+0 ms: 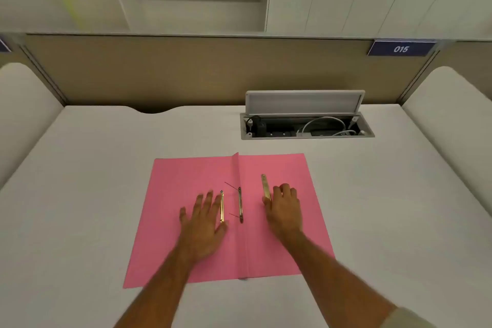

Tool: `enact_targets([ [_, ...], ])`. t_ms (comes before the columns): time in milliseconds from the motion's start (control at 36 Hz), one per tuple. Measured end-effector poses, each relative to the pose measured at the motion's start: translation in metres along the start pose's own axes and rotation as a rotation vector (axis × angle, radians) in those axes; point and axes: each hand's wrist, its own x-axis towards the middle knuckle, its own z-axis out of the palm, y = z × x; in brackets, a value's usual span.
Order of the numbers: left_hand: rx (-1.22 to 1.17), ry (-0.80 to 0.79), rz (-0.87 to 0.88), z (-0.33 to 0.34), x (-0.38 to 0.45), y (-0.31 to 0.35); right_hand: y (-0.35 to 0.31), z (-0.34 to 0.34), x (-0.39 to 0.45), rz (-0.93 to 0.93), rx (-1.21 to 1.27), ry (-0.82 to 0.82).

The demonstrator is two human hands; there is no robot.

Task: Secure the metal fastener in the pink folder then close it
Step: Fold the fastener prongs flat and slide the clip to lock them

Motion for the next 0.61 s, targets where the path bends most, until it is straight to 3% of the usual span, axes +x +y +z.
enact_targets([
  [333,0.070,-0.055,0.210,0.016,0.008,0.011,-0.011,0.007,0.008,0.180,0.055,-0.048],
  [611,0.052,-0.093,0.182,0.013,0.006,0.032,-0.029,0.002,0.018,0.387,0.127,-0.097],
])
